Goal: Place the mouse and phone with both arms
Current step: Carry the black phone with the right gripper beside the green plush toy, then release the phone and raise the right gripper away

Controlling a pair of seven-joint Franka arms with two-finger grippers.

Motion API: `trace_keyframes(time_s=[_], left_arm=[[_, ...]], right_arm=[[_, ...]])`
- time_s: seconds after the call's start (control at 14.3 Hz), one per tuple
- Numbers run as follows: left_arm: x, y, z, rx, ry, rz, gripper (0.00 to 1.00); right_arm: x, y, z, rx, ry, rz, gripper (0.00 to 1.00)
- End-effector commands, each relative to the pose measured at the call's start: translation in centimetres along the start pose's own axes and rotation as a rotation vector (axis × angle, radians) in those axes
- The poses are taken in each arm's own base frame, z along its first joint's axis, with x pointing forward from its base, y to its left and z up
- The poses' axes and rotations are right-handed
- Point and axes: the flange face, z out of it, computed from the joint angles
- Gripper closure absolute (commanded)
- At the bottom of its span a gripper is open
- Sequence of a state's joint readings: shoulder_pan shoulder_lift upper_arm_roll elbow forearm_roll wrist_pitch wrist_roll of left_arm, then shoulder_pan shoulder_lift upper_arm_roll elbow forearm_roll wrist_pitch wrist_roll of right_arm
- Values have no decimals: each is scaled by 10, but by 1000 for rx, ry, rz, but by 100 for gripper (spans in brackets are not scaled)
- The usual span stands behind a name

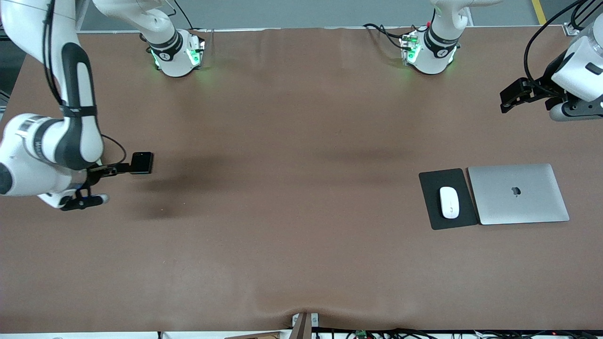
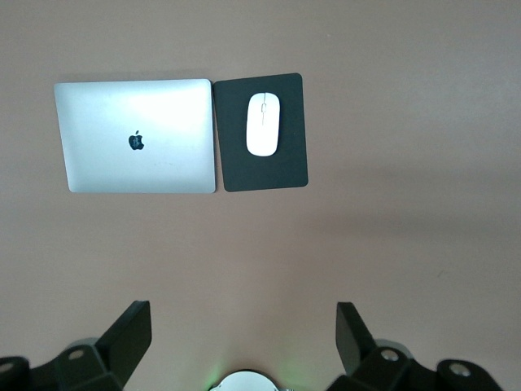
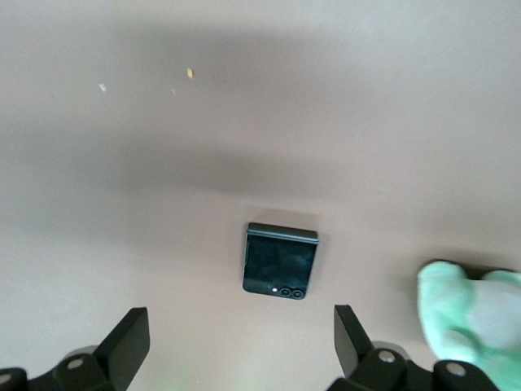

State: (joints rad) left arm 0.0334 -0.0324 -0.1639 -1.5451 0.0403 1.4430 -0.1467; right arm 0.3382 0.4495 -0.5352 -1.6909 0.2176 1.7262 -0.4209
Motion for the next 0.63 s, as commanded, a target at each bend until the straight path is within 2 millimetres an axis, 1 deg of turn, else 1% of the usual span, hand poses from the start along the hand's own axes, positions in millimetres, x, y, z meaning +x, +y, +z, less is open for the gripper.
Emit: trace_keyframes(time_s=[0.0,0.07,0.21,0.35,0.49,0.56], left_arm=[[-8,-3,-5,-21,-1,19,0],[-8,-3,-5,-21,-1,19,0],[-8,-3,-6,-21,0,19,0],[-7,-3,-5,-21,-1,19,0],[-8,-3,-5,-21,-1,19,0],[-7,-3,-4,-21,-3,19,0]], right_arm=[[0,-1,-55,-10,16,-27,0],[-2,-3,-78,-12,24,-31,0],[-9,-5,-104,-12,28,-33,0],[-18,-13,-138,-27,31,-40,0],[-32,-14,-172,-95,25,-33,0],[-37,-15,-185,-128,34,-29,0]])
